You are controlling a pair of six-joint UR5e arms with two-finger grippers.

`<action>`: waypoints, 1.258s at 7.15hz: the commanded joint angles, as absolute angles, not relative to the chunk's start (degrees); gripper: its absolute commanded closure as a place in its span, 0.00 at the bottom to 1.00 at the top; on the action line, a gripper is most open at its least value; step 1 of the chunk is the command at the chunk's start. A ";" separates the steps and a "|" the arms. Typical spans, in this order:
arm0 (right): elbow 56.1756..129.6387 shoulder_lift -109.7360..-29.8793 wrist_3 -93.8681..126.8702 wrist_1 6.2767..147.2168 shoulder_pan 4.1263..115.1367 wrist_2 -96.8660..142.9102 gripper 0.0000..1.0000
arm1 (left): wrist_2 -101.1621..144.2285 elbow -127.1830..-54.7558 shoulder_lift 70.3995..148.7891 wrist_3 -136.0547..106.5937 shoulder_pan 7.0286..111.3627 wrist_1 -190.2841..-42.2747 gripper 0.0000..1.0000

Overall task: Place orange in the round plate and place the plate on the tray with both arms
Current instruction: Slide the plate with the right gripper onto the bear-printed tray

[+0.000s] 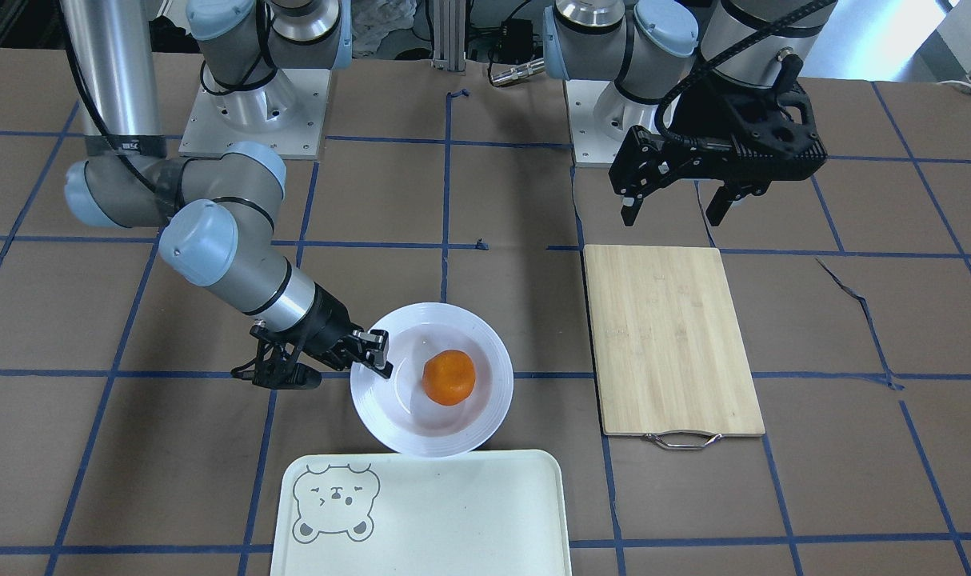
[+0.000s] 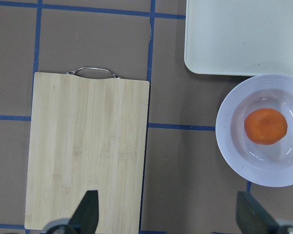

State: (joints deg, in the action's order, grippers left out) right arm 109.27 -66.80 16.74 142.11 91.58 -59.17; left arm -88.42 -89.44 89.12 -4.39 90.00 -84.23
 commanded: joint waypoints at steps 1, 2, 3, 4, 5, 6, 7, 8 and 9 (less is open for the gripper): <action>96.05 -63.57 16.53 134.77 90.44 -59.06 0.95 | -88.42 -89.47 89.12 -4.39 90.00 -83.76 0.00; 89.54 -57.28 16.87 134.65 90.18 -58.89 0.95 | -88.42 -89.47 89.21 -4.39 90.00 -83.67 0.00; 82.34 -51.65 17.05 134.74 90.00 -58.89 0.96 | -88.50 -89.47 89.12 -4.39 90.00 -83.67 0.00; 77.48 -47.59 17.14 134.74 89.91 -59.06 0.95 | -88.51 -89.47 89.12 -4.39 90.00 -83.67 0.00; 76.30 -45.55 17.05 134.82 89.83 -59.06 0.95 | -88.51 -89.47 89.12 -4.39 90.00 -83.67 0.00; 76.12 -44.83 17.22 134.74 89.74 -59.76 0.93 | -88.51 -89.47 89.12 -4.39 90.00 -83.67 0.00; 76.98 -44.82 17.31 134.74 89.74 -59.94 0.86 | -88.51 -89.47 89.12 -4.39 90.00 -83.67 0.00; 77.51 -45.09 18.71 134.74 89.65 -60.12 0.56 | -88.59 -89.47 89.12 -4.39 90.00 -83.67 0.00; 78.22 -45.70 20.29 134.65 88.78 -60.12 0.36 | -88.77 -89.47 89.12 -4.39 90.00 -83.67 0.00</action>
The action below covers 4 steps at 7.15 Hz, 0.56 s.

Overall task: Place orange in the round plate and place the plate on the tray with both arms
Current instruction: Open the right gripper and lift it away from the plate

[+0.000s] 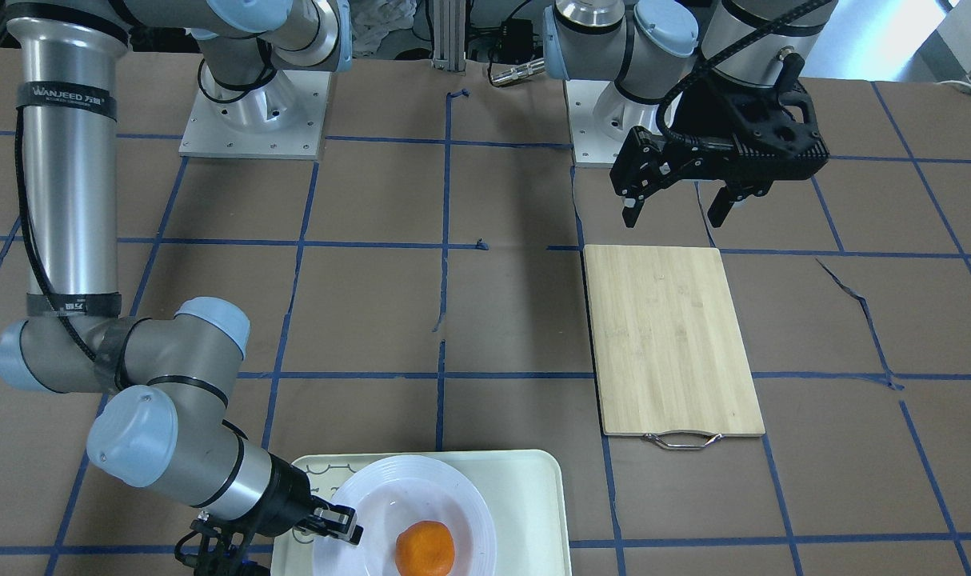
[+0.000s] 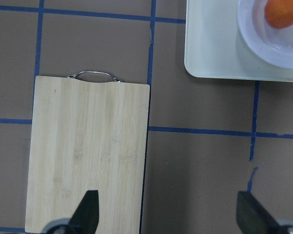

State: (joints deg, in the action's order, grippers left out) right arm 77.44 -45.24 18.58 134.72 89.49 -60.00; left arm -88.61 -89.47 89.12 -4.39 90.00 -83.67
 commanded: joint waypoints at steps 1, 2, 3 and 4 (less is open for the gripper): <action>79.53 -45.96 20.13 134.65 87.90 -60.12 0.27 | -88.77 -89.47 89.12 -4.39 89.91 -83.67 0.00; 79.98 -47.18 19.17 133.95 85.80 -60.12 0.22 | -88.77 -89.47 89.12 -4.39 90.00 -83.67 0.00; 79.98 -49.02 16.90 130.64 83.95 -60.55 0.19 | -88.77 -89.47 89.12 -4.39 90.00 -83.67 0.00; 79.46 -51.48 8.52 124.95 82.46 -67.87 0.18 | -88.77 -89.47 89.12 -4.39 90.00 -83.67 0.00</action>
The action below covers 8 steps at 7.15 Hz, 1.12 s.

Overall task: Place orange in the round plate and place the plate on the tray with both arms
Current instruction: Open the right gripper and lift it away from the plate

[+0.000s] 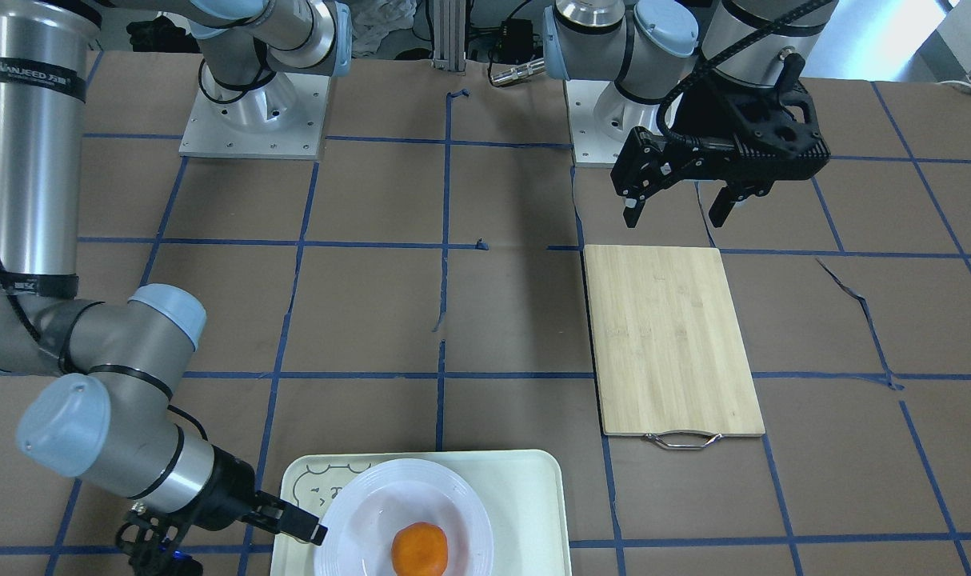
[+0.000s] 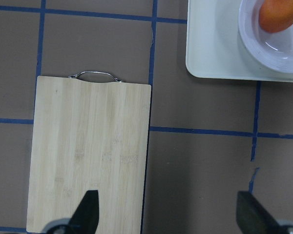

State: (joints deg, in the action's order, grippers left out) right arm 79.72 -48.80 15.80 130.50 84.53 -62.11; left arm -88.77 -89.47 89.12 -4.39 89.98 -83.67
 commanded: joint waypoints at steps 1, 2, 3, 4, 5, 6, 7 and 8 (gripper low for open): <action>78.67 -54.98 4.70 119.41 82.27 -79.25 0.11 | -88.77 -89.47 89.12 -4.39 90.00 -83.67 0.00; 77.10 -59.46 3.70 110.48 82.27 -85.02 0.11 | -88.77 -89.47 89.12 -4.39 90.00 -83.67 0.00; 75.60 -63.77 2.65 103.60 83.05 -88.91 0.11 | -88.77 -89.47 89.12 -4.39 90.00 -83.67 0.00; 74.98 -68.07 2.98 97.97 86.28 -89.99 0.10 | -88.77 -89.47 89.12 -4.39 89.91 -83.67 0.00; 75.06 -70.99 3.51 94.60 89.27 -92.52 0.09 | -88.77 -89.47 89.12 -4.39 90.00 -83.58 0.00; 75.67 -74.93 3.25 87.35 90.08 -92.37 0.11 | -88.77 -89.47 89.12 -4.39 90.00 -83.58 0.00; 74.98 -77.49 2.56 83.27 90.09 -91.85 0.09 | -88.77 -89.47 89.12 -4.39 90.00 -83.58 0.00; 75.41 -80.91 2.55 79.93 90.17 -91.76 0.10 | -88.77 -89.47 89.12 -4.39 90.00 -83.58 0.00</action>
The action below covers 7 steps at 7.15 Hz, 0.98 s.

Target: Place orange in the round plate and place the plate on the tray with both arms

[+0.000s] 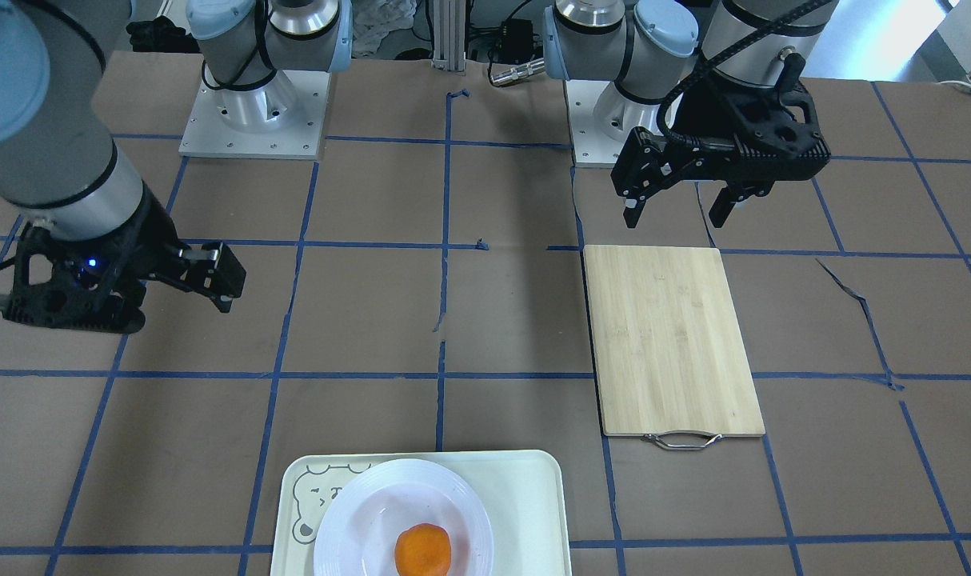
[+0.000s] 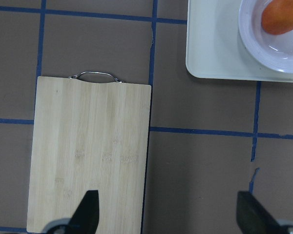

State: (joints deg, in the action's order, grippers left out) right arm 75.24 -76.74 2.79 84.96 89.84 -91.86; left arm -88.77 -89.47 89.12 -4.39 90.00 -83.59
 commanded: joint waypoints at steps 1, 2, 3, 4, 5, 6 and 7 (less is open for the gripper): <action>75.67 -82.25 0.46 79.72 90.18 -91.93 0.10 | -88.77 -89.47 89.12 -4.39 90.00 -83.58 0.00; 75.93 -82.53 -0.52 79.72 90.26 -91.85 0.00 | -88.77 -89.47 89.12 -4.39 90.00 -83.58 0.00; 75.94 -82.79 -0.35 79.80 91.31 -92.02 0.00 | -88.77 -89.47 89.12 -4.39 90.00 -83.67 0.00; 76.11 -82.79 -0.09 79.89 92.71 -92.54 0.00 | -88.77 -89.47 89.12 -4.39 90.00 -83.67 0.00; 76.29 -82.71 0.00 80.33 93.33 -92.64 0.00 | -88.77 -89.47 89.12 -4.39 90.00 -83.67 0.00; 76.46 -82.44 -0.52 80.33 93.34 -92.72 0.00 | -88.77 -89.47 89.12 -4.39 90.00 -83.67 0.00; 77.07 -82.35 -0.70 80.68 92.73 -92.72 0.00 | -88.86 -89.47 89.21 -4.48 90.00 -83.76 0.00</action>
